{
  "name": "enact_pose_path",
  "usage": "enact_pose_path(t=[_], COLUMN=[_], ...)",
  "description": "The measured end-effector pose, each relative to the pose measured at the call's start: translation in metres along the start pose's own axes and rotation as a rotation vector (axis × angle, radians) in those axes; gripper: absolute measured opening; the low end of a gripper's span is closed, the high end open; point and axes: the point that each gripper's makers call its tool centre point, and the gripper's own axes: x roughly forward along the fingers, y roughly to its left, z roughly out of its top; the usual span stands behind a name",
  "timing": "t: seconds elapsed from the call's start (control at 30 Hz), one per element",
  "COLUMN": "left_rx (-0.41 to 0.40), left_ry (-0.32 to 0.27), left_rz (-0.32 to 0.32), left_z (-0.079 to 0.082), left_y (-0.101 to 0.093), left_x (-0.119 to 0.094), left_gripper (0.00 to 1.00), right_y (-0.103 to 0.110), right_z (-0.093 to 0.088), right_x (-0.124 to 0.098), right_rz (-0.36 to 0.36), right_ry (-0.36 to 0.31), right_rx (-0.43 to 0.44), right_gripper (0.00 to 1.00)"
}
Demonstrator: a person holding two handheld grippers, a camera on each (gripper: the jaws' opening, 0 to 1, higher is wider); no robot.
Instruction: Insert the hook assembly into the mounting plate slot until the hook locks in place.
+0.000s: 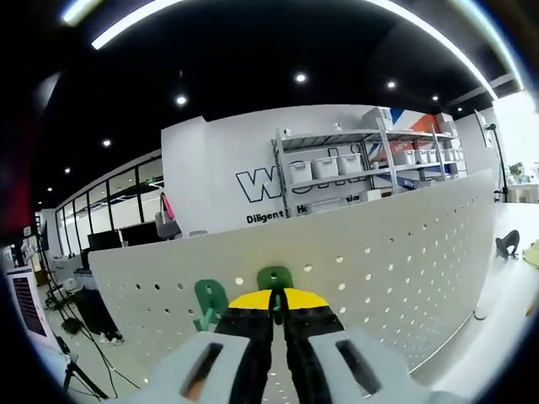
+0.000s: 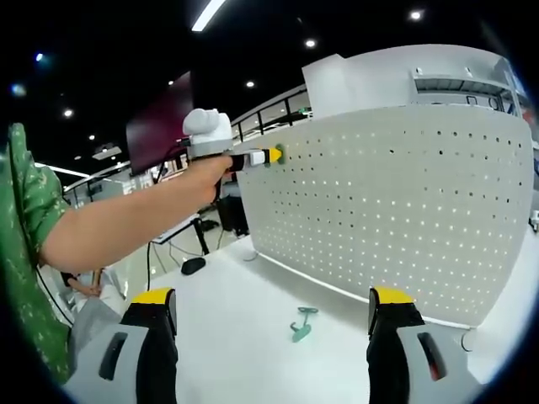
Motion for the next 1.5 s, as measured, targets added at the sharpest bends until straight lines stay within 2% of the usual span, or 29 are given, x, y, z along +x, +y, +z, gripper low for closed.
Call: enact_pose_path(t=[0.13,0.7,1.27,1.5], left_rx=[-0.007,-0.024,-0.054,-0.090], left_ry=[0.014,0.002,-0.006,-0.016], left_rz=[-0.001,-0.006,-0.012,-0.022], left_z=[-0.004,-0.003,-0.002,0.000], left_y=[0.001,0.001,0.000,-0.001], left_x=[0.001,0.000,-0.003,-0.009], left_gripper=[0.04,0.08,0.17,0.22], right_y=[0.000,-0.001,0.001,0.004], right_z=[0.001,0.002,0.003,0.003], right_x=[0.001,0.001,0.001,0.001], right_rz=[0.001,0.000,0.002,0.005], right_ry=[-0.004,-0.004,-0.004,-0.002], right_rx=[0.000,0.005,0.000,-0.003], right_gripper=[0.96,0.96,0.96,0.96])
